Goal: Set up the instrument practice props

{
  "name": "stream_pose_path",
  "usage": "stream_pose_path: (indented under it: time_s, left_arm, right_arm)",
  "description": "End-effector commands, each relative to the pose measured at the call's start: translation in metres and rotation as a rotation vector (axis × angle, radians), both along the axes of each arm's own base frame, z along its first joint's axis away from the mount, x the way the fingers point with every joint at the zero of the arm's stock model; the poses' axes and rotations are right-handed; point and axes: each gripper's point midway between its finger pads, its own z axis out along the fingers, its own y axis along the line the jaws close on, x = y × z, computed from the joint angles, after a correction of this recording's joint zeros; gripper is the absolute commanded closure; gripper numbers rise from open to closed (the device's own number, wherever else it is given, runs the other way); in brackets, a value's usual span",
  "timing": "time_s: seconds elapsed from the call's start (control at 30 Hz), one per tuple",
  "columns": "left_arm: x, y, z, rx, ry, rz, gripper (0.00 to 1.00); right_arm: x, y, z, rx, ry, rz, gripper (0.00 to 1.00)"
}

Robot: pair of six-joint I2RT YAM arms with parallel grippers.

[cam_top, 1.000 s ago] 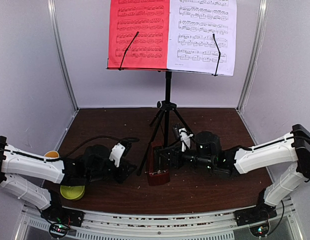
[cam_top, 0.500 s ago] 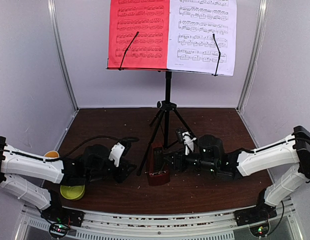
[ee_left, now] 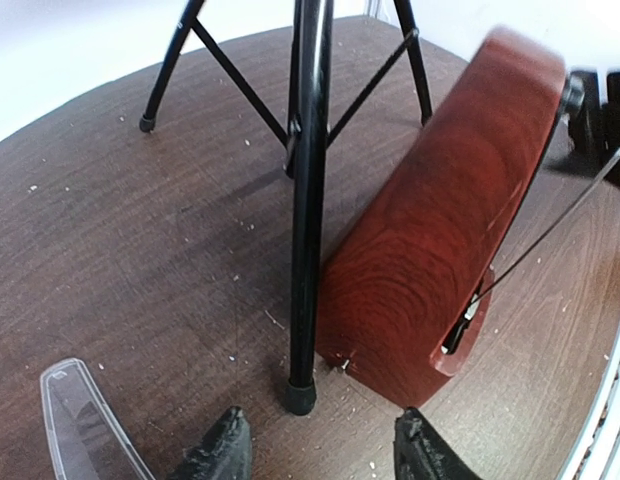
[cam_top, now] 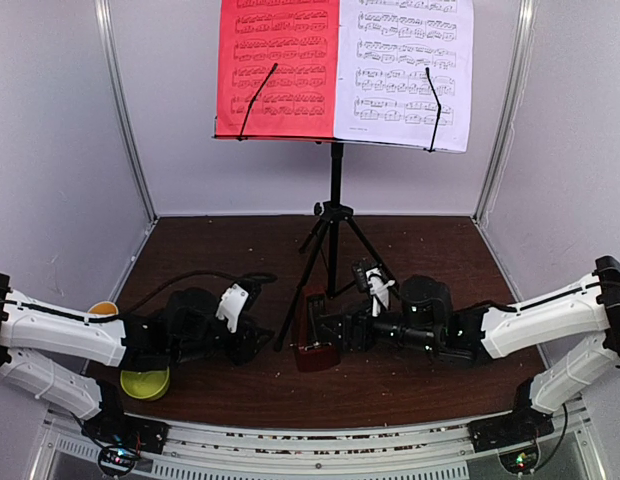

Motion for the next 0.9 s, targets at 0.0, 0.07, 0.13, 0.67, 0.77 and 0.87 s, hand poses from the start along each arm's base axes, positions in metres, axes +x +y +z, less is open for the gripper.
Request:
stream_pose_path:
  time_s: [0.0, 0.07, 0.13, 0.67, 0.77, 0.87]
  left_arm:
    - [0.005, -0.003, 0.029, -0.065, -0.057, 0.018, 0.49]
    - [0.006, -0.002, 0.03, -0.067, -0.059, 0.026, 0.48]
    - [0.006, -0.001, 0.031, -0.07, -0.058, 0.029, 0.48]
    - [0.011, 0.023, 0.049, -0.026, -0.115, 0.093, 0.44]
    - [0.015, 0.037, 0.049, -0.029, -0.114, 0.127, 0.44]
    - [0.016, 0.051, 0.054, -0.06, -0.121, 0.158, 0.43]
  right_arm:
    - [0.001, 0.008, 0.014, -0.026, -0.051, -0.029, 0.14]
    - [0.004, 0.007, 0.013, -0.043, -0.053, -0.054, 0.14]
    - [0.01, 0.004, 0.012, -0.057, -0.054, -0.092, 0.14]
    - [0.048, -0.035, 0.013, -0.138, -0.05, -0.254, 0.18]
    - [0.054, -0.051, 0.005, -0.162, -0.043, -0.281, 0.18]
    - [0.058, -0.066, -0.008, -0.171, -0.019, -0.302, 0.18]
